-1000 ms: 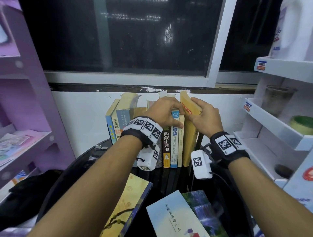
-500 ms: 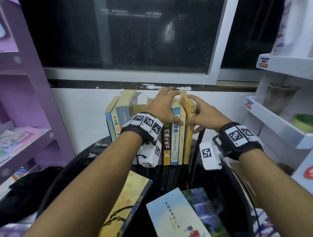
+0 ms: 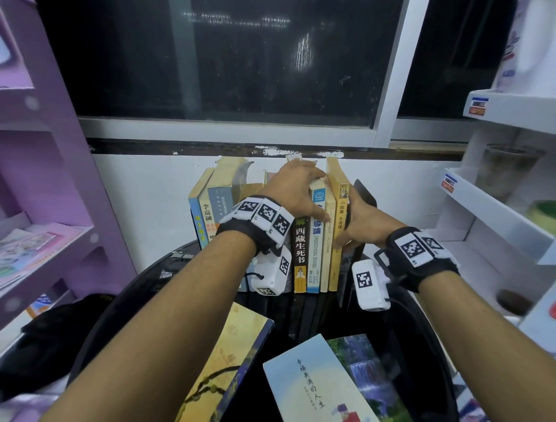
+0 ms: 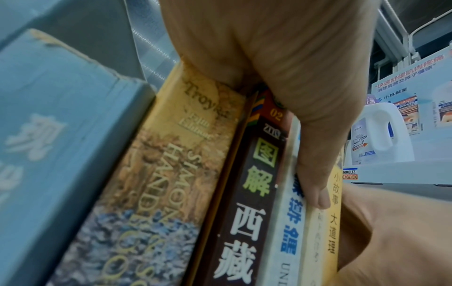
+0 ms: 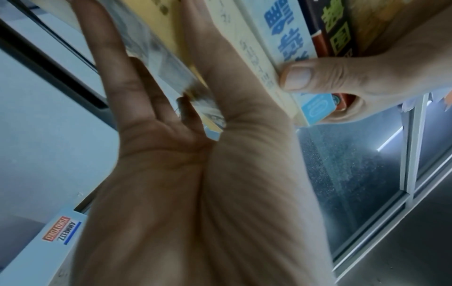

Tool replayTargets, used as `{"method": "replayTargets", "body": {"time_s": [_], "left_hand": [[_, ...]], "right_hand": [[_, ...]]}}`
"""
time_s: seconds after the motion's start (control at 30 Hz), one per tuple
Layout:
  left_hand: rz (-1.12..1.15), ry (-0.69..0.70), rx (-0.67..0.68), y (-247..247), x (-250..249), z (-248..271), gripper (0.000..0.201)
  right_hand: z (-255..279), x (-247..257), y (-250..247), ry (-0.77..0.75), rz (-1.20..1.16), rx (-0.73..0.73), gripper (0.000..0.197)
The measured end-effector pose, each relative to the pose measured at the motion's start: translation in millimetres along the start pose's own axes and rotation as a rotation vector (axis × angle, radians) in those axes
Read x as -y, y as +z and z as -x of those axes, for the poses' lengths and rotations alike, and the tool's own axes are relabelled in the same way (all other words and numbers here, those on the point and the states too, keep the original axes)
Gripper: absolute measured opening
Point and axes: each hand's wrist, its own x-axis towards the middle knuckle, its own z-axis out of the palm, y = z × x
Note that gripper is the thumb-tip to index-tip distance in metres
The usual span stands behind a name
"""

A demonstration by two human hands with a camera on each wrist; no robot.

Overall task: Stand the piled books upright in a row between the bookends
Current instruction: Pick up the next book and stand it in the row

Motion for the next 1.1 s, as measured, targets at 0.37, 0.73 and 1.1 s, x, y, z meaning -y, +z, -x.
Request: {"method": "replayTargets", "body": {"time_s": [0.37,0.73,1.1], "left_hand": [[0.0,0.006,-0.014,0.0,2.7,-0.9,0.084],[0.018,0.009,-0.032,1.4,0.4,-1.1,0.082],[0.073,0.068,-0.036,5.9,7.2,-5.3,0.045]], "right_hand": [[0.2,-12.8,9.5,0.003,-0.039,0.028,0.115],[8.3,-17.8,11.9,-0.022,-0.046,0.034,0.11],[1.1,-25.4,14.2,-0.036,-0.037,0.003,0.109]]}}
